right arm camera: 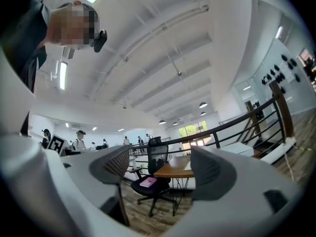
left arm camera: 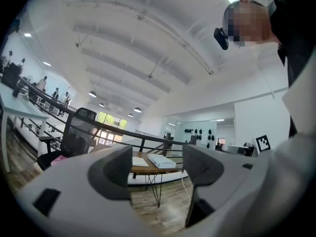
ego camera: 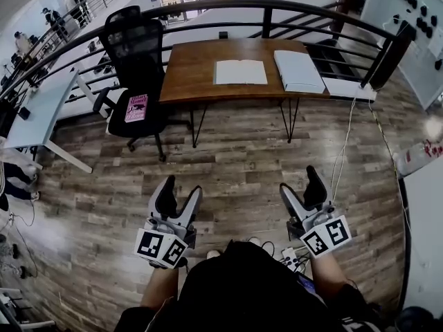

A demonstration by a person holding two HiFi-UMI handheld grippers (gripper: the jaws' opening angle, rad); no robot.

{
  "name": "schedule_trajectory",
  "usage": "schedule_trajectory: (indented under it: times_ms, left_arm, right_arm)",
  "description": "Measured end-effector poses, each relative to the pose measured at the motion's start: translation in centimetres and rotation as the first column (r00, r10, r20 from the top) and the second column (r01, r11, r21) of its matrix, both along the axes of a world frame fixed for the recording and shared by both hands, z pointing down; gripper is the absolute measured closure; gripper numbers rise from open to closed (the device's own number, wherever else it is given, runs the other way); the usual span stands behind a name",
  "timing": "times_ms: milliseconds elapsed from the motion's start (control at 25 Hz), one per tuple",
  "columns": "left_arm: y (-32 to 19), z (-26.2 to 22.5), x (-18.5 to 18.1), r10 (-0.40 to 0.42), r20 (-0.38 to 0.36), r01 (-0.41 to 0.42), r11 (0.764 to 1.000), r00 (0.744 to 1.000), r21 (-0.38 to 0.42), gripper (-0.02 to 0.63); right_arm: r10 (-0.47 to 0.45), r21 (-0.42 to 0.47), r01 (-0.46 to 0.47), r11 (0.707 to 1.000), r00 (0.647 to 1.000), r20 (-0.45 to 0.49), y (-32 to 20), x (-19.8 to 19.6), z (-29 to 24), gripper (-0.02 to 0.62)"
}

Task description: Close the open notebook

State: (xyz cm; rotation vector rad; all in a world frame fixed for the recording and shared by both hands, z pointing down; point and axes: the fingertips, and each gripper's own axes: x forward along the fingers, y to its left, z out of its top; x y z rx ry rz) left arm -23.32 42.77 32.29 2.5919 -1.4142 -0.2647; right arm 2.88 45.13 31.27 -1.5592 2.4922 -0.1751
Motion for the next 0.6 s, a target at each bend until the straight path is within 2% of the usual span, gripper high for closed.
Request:
schedule_trajectory:
  times_ms: [40, 120, 280, 600]
  left_arm:
    - [0.0, 0.0, 0.4, -0.001, 0.01, 0.001, 1.0, 1.0, 0.001, 0.293]
    - [-0.1, 0.1, 1.3, -0.003, 0.026, 0.003, 1.0, 1.0, -0.003, 0.276]
    - [-0.3, 0.3, 2.9, 0.0, 0.025, 0.0, 1.0, 1.0, -0.015, 0.272]
    - [-0.9, 0.5, 5.9, -0.048, 0.035, 0.049, 0.998, 0.998, -0.028, 0.272]
  right_arm:
    - [-0.005, 0.004, 0.005, 1.0, 1.0, 0.01, 0.0, 0.1, -0.2, 0.218]
    - [0.002, 0.009, -0.002, 1.0, 1.0, 0.002, 0.0, 0.6, -0.3, 0.204]
    - [0.036, 0.001, -0.036, 0.999, 0.999, -0.027, -0.2, 2.5, 0.2, 0.206]
    - [0.05, -0.009, -0.05, 0.999, 0.998, -0.026, -0.3, 7.5, 0.5, 0.221]
